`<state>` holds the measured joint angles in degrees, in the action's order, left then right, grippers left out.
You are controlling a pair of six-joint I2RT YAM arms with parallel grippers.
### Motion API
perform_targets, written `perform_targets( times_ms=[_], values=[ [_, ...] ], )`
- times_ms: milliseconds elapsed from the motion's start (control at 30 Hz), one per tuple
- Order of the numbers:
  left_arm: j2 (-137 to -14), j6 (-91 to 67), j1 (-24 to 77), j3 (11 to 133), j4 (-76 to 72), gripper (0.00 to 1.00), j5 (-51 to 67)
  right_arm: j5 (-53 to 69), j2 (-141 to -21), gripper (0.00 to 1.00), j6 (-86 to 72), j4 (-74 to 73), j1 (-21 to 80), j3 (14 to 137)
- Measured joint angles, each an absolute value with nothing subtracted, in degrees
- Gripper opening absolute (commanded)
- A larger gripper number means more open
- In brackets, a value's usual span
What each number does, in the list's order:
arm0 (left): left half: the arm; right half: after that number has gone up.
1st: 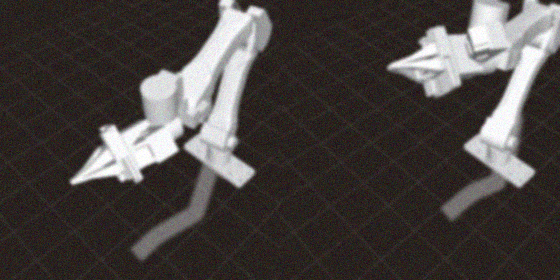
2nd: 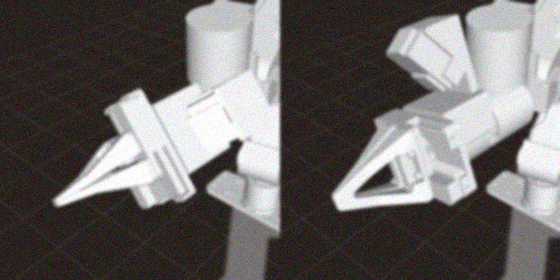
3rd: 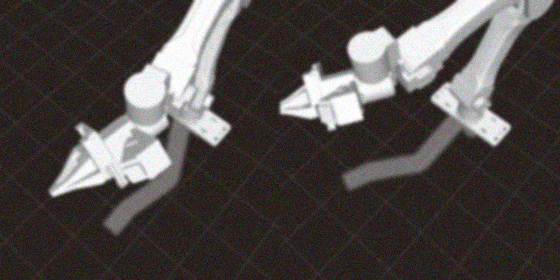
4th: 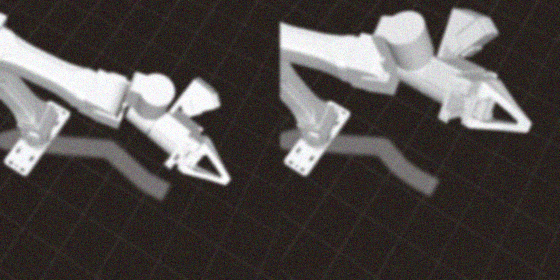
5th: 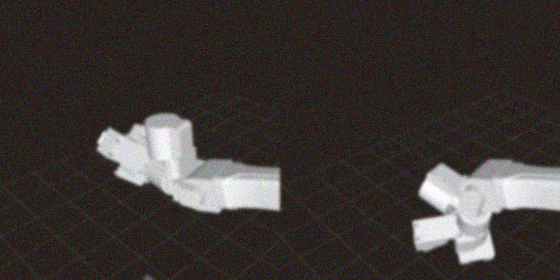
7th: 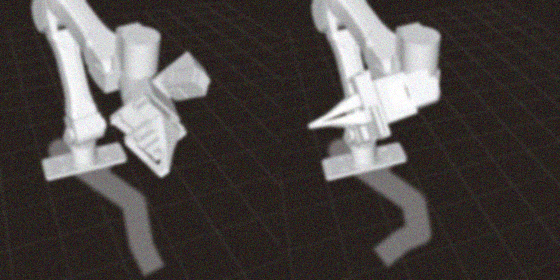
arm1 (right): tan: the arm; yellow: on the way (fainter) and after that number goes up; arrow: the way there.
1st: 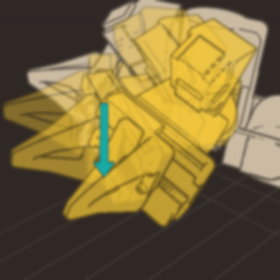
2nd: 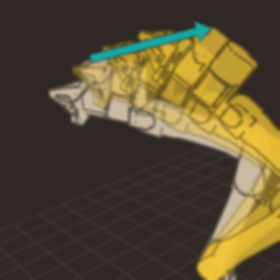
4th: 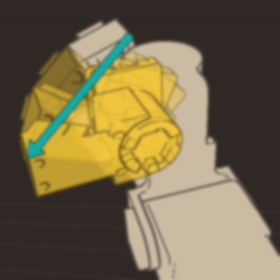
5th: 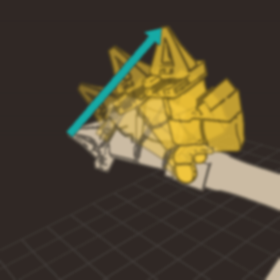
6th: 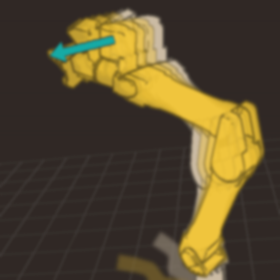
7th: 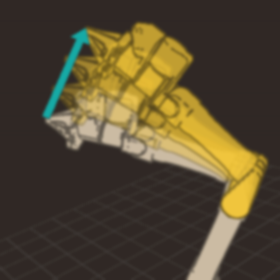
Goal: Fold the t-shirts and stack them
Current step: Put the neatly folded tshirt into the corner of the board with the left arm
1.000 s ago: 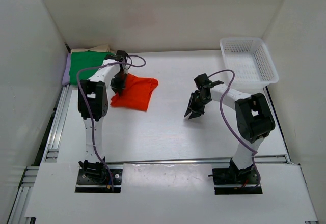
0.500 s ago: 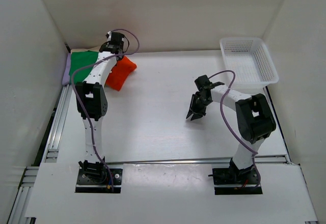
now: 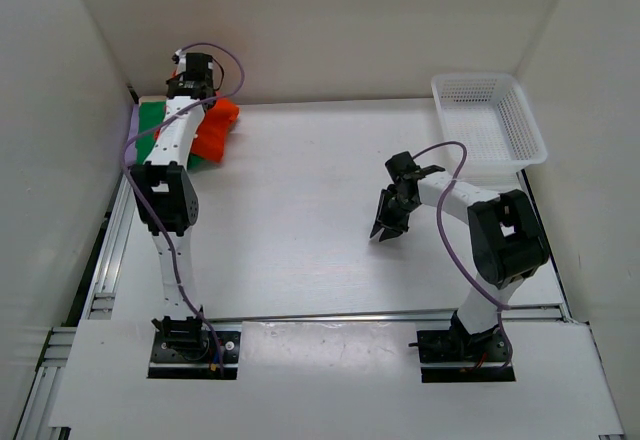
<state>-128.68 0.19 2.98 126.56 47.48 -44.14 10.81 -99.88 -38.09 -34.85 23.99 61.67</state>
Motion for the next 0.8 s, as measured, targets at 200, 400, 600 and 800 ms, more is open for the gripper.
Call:
perform_targets(
  times_ms=[200, 400, 600, 800],
  values=[
    [-128.40, 0.16, -0.97, 126.58, 47.44, 0.10, -43.27, 10.76, -99.77, 0.35, -37.93, -34.83, 23.99, 61.67],
    [-128.40, 0.16, -4.32, 126.58, 47.44, 0.10, -41.47, 10.74, -99.90, 0.35, -37.47, -35.31, 23.99, 61.89],
    [-131.85, 0.43, -7.01, 130.10, 47.09, 0.92, -40.12, 10.87, -102.37, 0.35, -36.67, -36.82, 23.99, 64.84],
    [-141.45, 0.19, -9.91, 139.22, 41.78, 1.00, -42.87, 10.87, -103.66, 0.35, -35.59, -38.24, 24.01, 67.33]
  ],
)
